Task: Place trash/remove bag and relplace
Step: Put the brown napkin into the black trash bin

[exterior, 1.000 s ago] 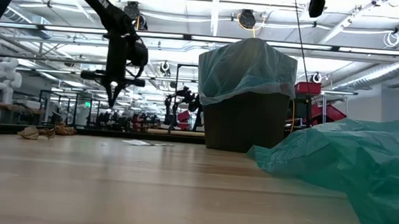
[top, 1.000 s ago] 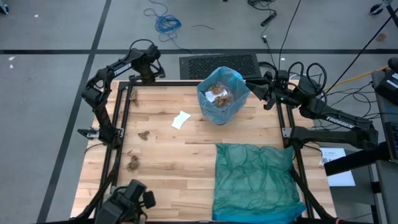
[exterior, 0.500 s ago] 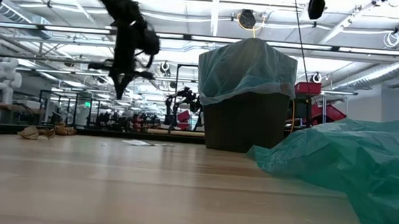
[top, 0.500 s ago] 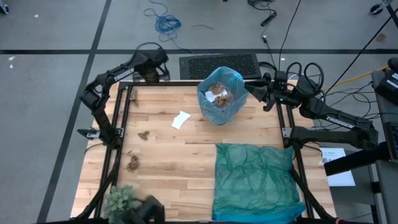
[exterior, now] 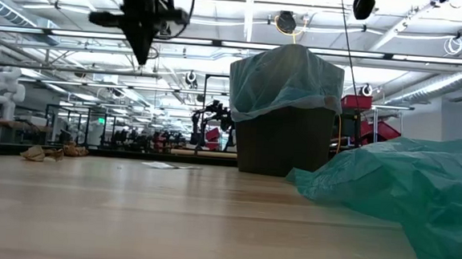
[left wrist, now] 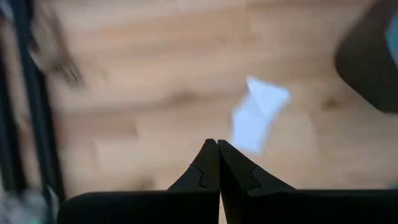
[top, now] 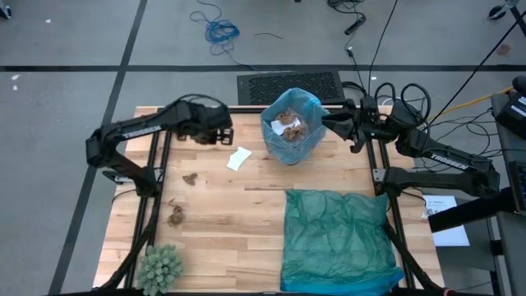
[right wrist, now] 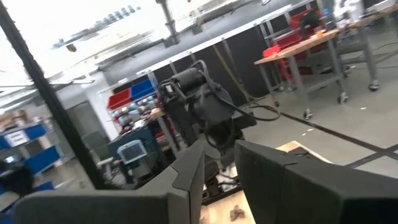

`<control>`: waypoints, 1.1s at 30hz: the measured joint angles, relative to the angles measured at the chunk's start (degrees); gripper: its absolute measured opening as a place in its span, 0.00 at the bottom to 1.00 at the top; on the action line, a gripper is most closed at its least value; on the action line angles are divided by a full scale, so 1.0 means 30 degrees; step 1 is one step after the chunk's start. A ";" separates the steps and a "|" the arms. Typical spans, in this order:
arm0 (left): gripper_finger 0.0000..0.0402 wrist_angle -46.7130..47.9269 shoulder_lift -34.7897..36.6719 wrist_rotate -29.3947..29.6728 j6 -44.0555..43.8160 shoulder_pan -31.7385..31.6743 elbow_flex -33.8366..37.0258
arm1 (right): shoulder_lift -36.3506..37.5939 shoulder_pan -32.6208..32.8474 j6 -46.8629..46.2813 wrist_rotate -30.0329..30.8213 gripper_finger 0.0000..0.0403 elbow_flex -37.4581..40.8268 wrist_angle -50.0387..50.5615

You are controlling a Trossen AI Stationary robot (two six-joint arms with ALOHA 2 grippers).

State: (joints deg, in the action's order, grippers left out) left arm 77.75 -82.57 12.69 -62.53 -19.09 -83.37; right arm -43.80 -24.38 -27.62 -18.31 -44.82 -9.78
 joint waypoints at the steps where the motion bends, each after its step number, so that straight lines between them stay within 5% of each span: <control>1: 0.00 0.0113 0.0178 -0.0625 -0.0714 0.0406 0.0000 | -0.0005 0.0000 0.0010 -0.0142 0.21 0.0000 0.0007; 8: 0.00 0.4267 -0.0685 -0.2071 -0.3921 0.3443 0.0019 | -0.0005 0.0000 -0.0083 -0.1901 0.21 0.0000 0.0015; 14: 0.00 0.3213 -0.2322 -0.4234 -0.5354 0.4653 0.1953 | -0.0005 0.0000 0.0026 -0.2911 0.21 0.0005 0.0054; 25: 0.18 0.2159 -0.3548 -0.3703 -0.4806 0.3096 0.6403 | -0.0004 0.0000 -0.0497 -0.3953 0.21 0.0000 0.0089; 33: 0.32 -0.2324 -0.3555 -0.5103 -0.3031 0.1258 1.0060 | -0.0004 0.0000 -0.0758 -0.4036 0.21 0.0000 0.0080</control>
State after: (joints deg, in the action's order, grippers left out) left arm 70.78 -93.23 -2.62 -71.62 -15.31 -53.19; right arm -43.81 -24.38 -29.90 -30.42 -44.82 -9.54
